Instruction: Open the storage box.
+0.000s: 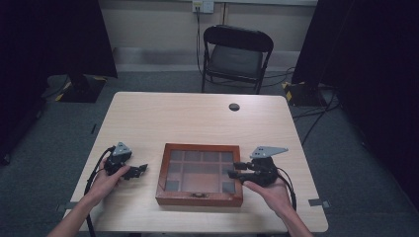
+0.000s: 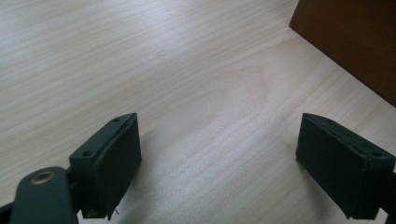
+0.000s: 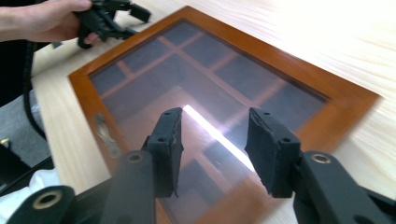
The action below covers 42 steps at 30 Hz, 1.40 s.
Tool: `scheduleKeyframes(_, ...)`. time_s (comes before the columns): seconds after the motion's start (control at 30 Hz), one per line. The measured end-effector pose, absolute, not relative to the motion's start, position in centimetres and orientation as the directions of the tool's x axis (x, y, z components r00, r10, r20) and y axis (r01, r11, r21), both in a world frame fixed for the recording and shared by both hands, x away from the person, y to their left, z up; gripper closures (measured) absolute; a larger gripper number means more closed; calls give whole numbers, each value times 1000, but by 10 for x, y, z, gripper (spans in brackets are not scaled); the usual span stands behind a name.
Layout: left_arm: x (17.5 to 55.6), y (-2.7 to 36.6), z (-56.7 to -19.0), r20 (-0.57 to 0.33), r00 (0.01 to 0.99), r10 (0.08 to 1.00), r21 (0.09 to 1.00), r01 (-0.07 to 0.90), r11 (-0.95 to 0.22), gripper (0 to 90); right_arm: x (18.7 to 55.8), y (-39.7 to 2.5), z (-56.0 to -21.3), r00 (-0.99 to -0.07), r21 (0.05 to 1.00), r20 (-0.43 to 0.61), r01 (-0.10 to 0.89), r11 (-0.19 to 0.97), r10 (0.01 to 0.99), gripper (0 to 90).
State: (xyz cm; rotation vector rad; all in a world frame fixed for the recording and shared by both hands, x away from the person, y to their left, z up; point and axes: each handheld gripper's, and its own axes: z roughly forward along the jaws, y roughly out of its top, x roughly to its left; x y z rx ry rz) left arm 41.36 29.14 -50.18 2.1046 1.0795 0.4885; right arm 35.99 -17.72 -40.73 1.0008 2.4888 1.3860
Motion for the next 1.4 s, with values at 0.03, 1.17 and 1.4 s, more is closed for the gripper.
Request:
scheduleKeyframes(0.03,414,291,-502,11,580,815,738,546,-398,134,360,-173,-405,-780,796,201,483,366,592,569)
scheduleKeyframes(1.17,415,292,-502,10,587,809,733,546,-406,122,339,-88,-432,-908,740,249,402,539,336,792)
scheduleKeyframes(1.4,415,292,-502,8,587,810,734,547,-403,121,337,-88,-433,-915,753,228,382,536,332,788)
